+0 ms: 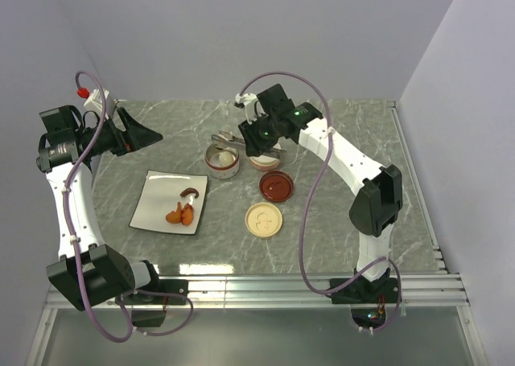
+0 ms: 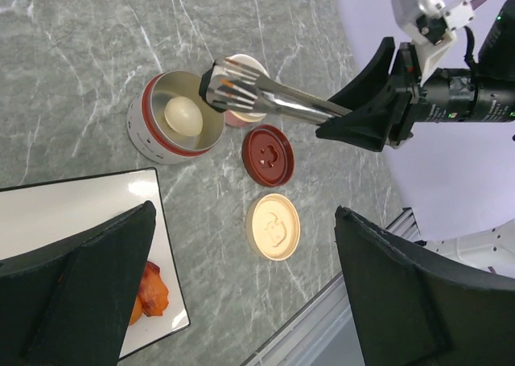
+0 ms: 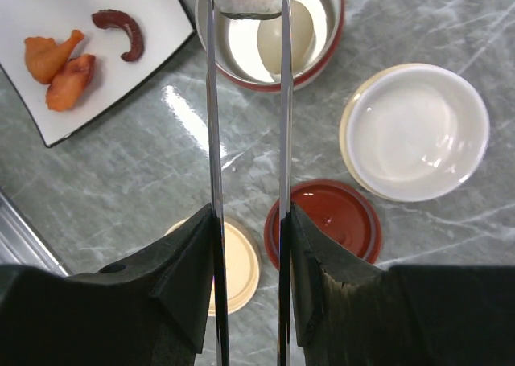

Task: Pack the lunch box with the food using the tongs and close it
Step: Place the food into the lunch box

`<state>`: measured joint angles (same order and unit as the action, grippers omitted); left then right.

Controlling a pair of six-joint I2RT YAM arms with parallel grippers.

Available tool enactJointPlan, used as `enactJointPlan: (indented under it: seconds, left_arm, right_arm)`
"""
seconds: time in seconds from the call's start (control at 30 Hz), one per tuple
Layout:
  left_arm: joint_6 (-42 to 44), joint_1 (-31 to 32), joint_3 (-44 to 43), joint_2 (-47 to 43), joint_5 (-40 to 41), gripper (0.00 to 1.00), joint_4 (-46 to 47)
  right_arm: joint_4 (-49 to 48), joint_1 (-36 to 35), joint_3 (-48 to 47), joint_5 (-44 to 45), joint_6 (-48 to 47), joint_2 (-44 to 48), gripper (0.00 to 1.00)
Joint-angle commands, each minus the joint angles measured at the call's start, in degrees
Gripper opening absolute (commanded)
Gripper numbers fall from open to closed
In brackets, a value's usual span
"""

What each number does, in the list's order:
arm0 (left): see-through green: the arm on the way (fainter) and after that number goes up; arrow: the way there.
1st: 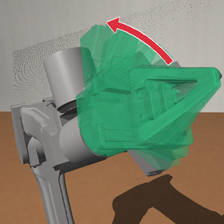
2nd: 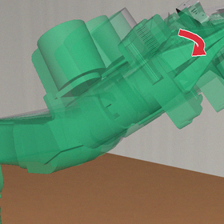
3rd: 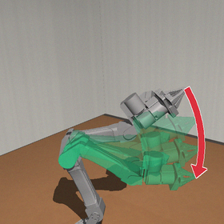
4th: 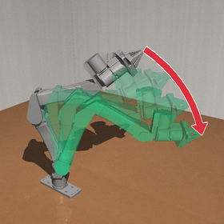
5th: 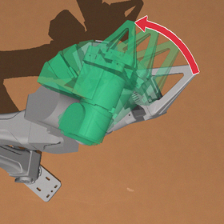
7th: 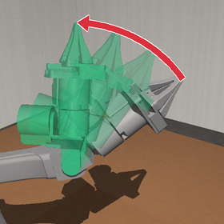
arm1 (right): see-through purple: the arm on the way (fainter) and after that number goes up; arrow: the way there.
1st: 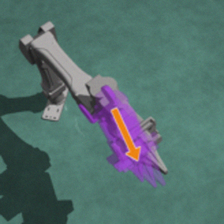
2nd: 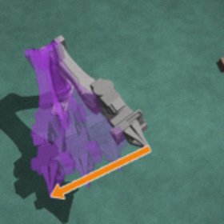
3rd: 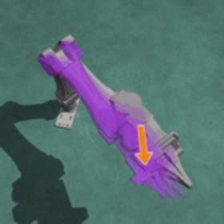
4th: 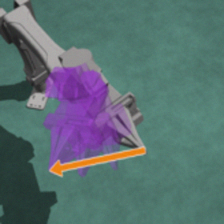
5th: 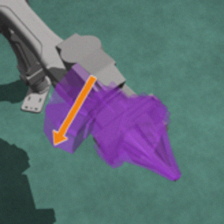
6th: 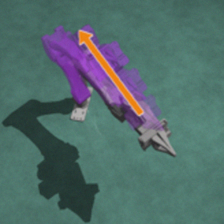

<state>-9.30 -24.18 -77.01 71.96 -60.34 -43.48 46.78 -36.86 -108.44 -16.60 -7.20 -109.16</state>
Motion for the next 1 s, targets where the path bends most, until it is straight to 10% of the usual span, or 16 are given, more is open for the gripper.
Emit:
enactJointPlan:
  seconds: [0.0, 0.97]
  left_arm:
    - [0.16, -0.25, 0.02, -1.04, -1.28, 0.99, 1.56]
    - [0.77, -0.25, 0.81, -1.39, -0.75, 0.99, 1.56]
  right_arm:
    - [-2.84, -0.84, -0.89, -2.82, 1.05, 0.27, 0.44]
    - [-2.49, -0.76, -3.62, -0.11, 2.28, -4.92, 0.45]
